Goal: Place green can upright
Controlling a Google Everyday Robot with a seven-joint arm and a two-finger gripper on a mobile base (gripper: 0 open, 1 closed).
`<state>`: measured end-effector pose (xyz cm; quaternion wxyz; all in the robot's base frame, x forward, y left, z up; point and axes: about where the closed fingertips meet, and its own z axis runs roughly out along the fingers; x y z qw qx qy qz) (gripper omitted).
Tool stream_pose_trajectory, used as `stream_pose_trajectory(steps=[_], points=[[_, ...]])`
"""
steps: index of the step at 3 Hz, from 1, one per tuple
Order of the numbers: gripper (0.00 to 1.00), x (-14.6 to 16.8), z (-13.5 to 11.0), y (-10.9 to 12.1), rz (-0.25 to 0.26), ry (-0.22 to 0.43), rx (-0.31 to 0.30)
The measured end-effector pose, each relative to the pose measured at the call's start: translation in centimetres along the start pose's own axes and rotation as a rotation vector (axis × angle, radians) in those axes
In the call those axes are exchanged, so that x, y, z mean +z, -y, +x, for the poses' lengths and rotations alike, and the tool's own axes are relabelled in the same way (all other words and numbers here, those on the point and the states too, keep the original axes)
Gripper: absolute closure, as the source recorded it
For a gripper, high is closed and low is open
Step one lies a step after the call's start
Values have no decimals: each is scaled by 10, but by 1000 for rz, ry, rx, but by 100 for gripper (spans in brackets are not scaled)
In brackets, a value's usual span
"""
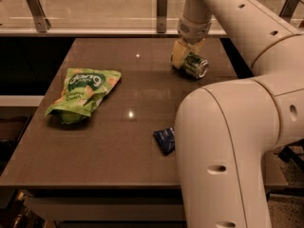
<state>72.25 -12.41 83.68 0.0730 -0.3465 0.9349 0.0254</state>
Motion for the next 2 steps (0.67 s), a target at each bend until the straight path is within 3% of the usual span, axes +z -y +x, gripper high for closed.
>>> stream_pose_trajectory(steps=[1, 2], points=[[88, 4, -4, 1, 4, 9, -1], [100, 3, -5, 1, 4, 11, -1]])
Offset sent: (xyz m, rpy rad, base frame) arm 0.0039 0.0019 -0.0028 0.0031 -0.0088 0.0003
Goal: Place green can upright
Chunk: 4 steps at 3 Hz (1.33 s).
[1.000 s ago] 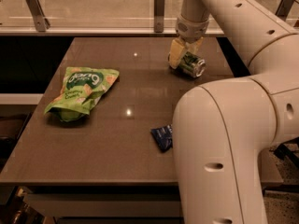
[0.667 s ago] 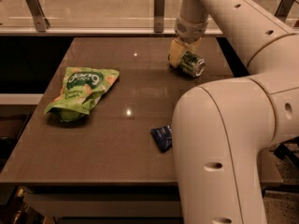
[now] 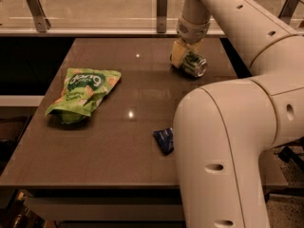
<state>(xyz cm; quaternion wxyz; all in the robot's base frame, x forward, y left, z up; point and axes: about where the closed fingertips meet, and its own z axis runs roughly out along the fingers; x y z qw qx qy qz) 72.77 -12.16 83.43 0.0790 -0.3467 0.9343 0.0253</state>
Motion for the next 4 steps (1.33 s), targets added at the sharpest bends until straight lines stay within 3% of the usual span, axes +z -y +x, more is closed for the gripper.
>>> stream_pose_trajectory(steps=[2, 4], points=[[100, 0, -2, 0, 1, 8, -1], [100, -44, 13, 0, -43, 205, -18]])
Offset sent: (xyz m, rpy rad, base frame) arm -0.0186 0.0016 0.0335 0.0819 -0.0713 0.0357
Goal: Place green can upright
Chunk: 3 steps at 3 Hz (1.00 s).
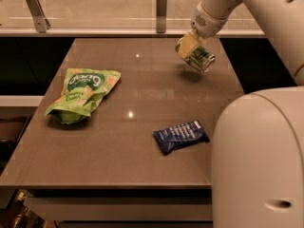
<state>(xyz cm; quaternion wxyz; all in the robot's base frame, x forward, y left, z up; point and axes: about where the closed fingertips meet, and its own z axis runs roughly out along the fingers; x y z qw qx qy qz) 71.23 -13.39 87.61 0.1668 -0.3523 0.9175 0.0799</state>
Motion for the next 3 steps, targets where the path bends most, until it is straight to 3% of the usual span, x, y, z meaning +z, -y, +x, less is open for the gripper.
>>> stream_pose_trajectory(steps=[2, 3], points=[[100, -43, 9, 0, -32, 208, -7], [100, -55, -1, -1, -55, 326, -21]])
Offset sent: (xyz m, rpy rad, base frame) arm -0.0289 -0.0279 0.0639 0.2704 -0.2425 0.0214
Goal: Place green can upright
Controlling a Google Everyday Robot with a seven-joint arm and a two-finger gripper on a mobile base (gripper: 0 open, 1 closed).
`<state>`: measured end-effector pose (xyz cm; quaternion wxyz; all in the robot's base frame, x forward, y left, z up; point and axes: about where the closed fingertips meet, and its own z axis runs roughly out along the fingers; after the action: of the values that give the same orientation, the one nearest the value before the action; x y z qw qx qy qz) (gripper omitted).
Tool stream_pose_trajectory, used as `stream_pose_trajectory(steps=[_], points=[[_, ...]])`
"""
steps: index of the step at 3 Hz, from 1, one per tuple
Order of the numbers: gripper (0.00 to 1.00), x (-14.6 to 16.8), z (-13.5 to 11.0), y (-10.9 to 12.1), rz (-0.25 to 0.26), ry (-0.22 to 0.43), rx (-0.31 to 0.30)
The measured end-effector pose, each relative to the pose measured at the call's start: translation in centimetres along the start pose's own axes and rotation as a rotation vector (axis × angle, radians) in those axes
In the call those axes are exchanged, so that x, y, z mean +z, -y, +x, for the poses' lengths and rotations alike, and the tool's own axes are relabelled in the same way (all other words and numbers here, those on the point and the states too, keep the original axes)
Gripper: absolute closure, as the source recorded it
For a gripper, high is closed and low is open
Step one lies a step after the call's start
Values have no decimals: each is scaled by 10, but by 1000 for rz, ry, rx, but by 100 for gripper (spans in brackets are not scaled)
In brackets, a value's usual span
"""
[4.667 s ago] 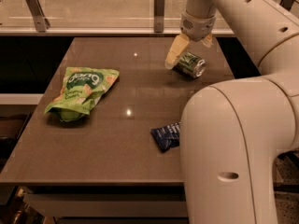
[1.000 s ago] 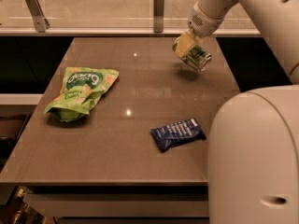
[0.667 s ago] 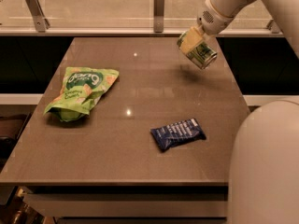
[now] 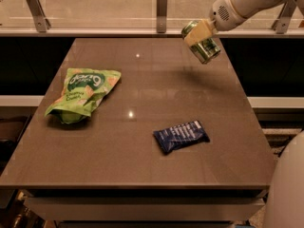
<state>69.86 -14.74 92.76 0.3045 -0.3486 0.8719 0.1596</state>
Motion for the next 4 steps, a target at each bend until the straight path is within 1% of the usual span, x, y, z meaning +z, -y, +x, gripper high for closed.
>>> stream_pose_trajectory(steps=[1, 2, 3, 4], points=[[100, 0, -14, 3, -41, 103, 0], [100, 5, -29, 5, -85, 186, 5], [100, 11, -38, 11, -123, 269, 24], [100, 12, -41, 16, -148, 355, 46]])
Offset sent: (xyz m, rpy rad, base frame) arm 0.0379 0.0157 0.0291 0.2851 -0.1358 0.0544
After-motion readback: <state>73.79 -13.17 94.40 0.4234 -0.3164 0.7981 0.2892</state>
